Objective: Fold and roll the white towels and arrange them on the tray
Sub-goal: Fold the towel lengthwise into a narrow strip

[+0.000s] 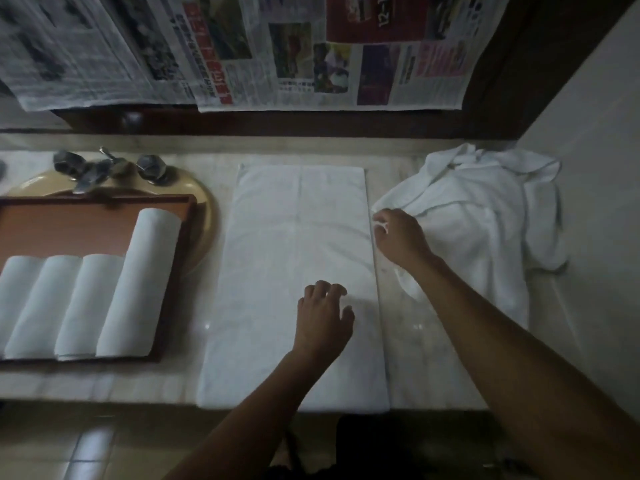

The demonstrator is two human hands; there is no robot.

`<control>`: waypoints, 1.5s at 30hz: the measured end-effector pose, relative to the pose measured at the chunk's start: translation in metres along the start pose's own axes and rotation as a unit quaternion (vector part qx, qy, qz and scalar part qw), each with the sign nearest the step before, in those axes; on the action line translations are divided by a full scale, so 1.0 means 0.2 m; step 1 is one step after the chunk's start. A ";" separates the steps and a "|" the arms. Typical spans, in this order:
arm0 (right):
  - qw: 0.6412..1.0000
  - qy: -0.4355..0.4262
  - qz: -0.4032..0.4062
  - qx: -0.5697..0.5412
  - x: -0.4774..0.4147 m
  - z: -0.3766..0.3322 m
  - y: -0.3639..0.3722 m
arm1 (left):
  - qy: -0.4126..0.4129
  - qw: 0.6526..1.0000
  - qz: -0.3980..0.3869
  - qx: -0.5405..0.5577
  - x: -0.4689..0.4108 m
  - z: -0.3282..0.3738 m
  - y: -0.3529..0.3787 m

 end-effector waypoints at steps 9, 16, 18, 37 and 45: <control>0.998 -0.008 -0.033 0.057 -0.81 0.05 0.12 | -0.087 0.996 0.018 0.021 -0.31 0.12 0.22; 0.997 -0.008 -0.068 0.039 -1.07 0.04 0.24 | -0.085 0.993 0.046 -0.063 -0.36 0.13 0.34; 0.994 -0.007 -0.095 0.056 -1.12 0.06 0.24 | -0.090 0.992 0.050 -0.078 -0.37 0.14 0.35; 0.932 -0.001 -0.156 -0.328 -1.13 -0.24 0.03 | -0.222 0.913 -0.043 0.341 -0.44 -0.03 -0.04; 0.982 -0.147 -0.060 -0.101 -1.24 -0.89 0.20 | -0.289 0.747 -0.027 0.598 -0.28 -0.40 -0.37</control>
Point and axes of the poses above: each hand's wrist, its own x-axis away from the middle knuckle, its own y-axis out of the palm, z = x × y, the point moved 10 cm from there along -x, towards the middle knuckle, and after that the axes turned 7 degrees about x, right-handed, at the moved point
